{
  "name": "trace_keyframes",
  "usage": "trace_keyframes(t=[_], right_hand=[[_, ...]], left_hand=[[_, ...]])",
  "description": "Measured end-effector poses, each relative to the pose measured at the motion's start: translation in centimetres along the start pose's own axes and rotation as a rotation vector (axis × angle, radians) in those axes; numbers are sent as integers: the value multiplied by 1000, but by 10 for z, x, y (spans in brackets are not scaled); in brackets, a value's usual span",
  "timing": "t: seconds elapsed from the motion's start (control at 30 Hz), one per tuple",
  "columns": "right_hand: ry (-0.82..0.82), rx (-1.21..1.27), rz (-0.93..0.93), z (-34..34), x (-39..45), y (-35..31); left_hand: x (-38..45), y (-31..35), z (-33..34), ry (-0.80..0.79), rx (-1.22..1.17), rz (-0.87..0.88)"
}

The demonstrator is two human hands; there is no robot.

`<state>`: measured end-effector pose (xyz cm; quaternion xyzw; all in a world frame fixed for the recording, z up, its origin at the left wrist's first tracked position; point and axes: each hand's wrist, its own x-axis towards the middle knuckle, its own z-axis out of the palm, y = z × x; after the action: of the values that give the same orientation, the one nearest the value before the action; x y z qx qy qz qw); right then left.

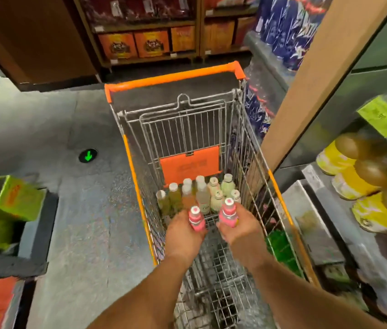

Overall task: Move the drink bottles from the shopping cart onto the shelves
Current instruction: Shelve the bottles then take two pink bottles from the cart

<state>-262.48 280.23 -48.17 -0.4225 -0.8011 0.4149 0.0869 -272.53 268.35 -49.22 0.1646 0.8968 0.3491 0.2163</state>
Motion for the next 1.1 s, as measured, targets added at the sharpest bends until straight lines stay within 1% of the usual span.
trace_keyframes(t=[0.07, 0.17, 0.27, 0.33, 0.4, 0.47, 0.53, 0.6, 0.67, 0.77, 0.8, 0.87, 0.93, 1.03, 1.1], right_hand=[[9, 23, 47, 19, 32, 29], [16, -32, 113, 49, 87, 73], [71, -24, 109, 79, 133, 118], [99, -12, 108, 97, 155, 145], [125, 7, 160, 113, 173, 171], [130, 29, 226, 128, 185, 192], [110, 46, 276, 139, 190, 211], [119, 35, 270, 144, 192, 222], [136, -27, 254, 145, 193, 224], [209, -1, 316, 148, 194, 217], [224, -28, 331, 149, 192, 213], [231, -31, 369, 151, 191, 209], [249, 70, 450, 149, 189, 201], [311, 134, 493, 144, 184, 190], [316, 46, 491, 137, 177, 181]], left_hand=[[25, -11, 37, -34, 12, -19], [68, -26, 98, -66, 18, -41], [113, -43, 160, -104, 58, -33], [138, -57, 193, -67, 64, -30], [157, -71, 223, -36, 50, -42], [169, -84, 248, -69, 18, -79], [174, -88, 268, -95, -37, -64], [179, -86, 281, -100, -99, -12], [182, -84, 286, -72, -83, 20], [180, -88, 286, -60, -66, 87], [178, -89, 285, -68, -72, 85], [177, -88, 282, -102, -127, 27], [178, -85, 277, -125, -163, -20], [178, -82, 266, -131, -137, -7], [176, -81, 257, -148, -127, 10]])
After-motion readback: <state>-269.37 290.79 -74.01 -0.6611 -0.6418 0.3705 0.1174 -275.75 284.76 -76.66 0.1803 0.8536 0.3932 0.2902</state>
